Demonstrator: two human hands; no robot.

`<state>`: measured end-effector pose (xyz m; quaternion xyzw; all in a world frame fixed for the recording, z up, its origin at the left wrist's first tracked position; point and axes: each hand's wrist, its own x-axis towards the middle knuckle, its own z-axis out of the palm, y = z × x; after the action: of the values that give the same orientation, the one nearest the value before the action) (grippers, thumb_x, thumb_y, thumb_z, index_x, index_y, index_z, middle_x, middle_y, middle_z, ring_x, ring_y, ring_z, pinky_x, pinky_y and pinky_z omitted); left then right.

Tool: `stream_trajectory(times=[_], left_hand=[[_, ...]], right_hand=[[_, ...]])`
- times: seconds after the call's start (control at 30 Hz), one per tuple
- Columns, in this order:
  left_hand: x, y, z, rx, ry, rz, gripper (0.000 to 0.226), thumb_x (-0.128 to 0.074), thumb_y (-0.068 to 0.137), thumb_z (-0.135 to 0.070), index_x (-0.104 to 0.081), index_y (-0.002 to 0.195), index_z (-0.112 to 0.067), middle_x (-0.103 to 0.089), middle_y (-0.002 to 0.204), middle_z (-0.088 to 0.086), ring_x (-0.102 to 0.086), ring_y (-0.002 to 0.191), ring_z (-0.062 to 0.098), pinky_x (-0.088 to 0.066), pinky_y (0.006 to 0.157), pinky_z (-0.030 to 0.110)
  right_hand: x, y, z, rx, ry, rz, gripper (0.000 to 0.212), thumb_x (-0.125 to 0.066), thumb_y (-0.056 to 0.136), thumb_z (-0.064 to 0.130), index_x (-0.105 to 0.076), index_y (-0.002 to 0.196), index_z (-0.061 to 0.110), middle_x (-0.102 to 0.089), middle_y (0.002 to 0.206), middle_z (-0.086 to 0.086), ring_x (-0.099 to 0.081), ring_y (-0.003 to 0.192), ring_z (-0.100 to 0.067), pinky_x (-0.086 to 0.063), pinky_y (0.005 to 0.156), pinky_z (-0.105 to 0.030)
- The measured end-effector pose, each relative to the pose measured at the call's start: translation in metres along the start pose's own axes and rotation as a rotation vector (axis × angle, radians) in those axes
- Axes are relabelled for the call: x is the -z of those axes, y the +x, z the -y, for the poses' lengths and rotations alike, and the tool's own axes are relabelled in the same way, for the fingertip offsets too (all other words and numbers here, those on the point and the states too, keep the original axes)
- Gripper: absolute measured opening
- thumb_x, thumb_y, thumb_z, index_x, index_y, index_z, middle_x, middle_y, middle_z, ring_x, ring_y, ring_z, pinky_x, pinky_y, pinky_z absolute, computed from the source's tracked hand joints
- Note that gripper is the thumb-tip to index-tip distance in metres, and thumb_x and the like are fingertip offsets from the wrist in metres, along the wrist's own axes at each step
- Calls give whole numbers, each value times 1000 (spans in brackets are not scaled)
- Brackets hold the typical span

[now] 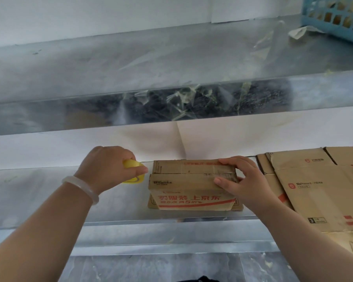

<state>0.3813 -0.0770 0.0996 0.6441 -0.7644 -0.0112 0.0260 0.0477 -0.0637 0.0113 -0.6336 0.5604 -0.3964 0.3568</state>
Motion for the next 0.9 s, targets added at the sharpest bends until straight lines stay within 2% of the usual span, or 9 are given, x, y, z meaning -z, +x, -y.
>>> stream_trajectory(times=[0.07,0.13,0.23,0.4,0.47,0.7,0.77,0.83,0.9], left_hand=[[-4,0,-1,4,-23,-4,48,-50,77,-75,-67,78,-30,-63,76,-11,-56,73,8,-39,70,28],[-8,1,0,7,-39,-1,45,-52,78,-71,-67,80,-30,-63,77,-11,-56,74,8,-39,71,29],[-16,3,3,12,-55,11,49,-50,78,-75,-67,78,-28,-62,76,-10,-56,73,8,-37,69,28],[-27,4,5,37,-125,38,44,-53,77,-72,-66,75,-29,-62,73,-10,-56,71,6,-39,67,28],[-31,6,6,52,-154,51,45,-53,76,-73,-65,74,-30,-62,73,-11,-56,72,6,-42,67,28],[-46,7,10,123,-304,127,39,-57,76,-71,-66,74,-33,-65,75,-12,-60,74,6,-51,70,31],[-49,7,10,137,-339,146,37,-58,77,-68,-67,75,-32,-66,76,-12,-61,74,6,-53,70,32],[-51,7,10,138,-342,154,36,-58,78,-67,-67,77,-32,-66,76,-12,-61,74,5,-53,71,32],[-51,8,10,137,-343,163,35,-57,79,-67,-67,78,-33,-66,77,-13,-61,75,5,-54,72,33]], right_hand=[[0,0,2,-6,1,7,51,-75,61,55,-63,108,41,-50,117,22,-47,113,4,-54,82,-20],[0,0,3,-6,3,8,55,-72,58,60,-63,108,41,-50,117,23,-48,114,1,-54,81,-20],[0,0,3,2,14,8,54,-72,58,60,-64,108,40,-51,115,23,-50,113,-1,-55,79,-20],[0,-1,6,6,36,14,46,-73,60,53,-62,103,43,-52,115,20,-50,110,4,-53,74,-12],[-1,-1,5,3,39,15,47,-73,60,53,-62,104,43,-52,115,20,-50,110,3,-54,75,-13],[-1,-1,3,30,32,17,46,-73,61,51,-63,106,44,-52,116,20,-50,112,3,-57,85,-27],[0,-2,2,40,22,25,45,-71,63,55,-62,107,52,-50,119,24,-49,114,2,-56,90,-33],[3,-4,3,33,-79,68,45,-62,67,66,-54,111,66,-41,128,31,-44,121,1,-52,98,-36],[5,-7,5,77,-284,90,45,-49,77,69,-49,122,64,-31,144,30,-33,135,-2,-41,109,-36]])
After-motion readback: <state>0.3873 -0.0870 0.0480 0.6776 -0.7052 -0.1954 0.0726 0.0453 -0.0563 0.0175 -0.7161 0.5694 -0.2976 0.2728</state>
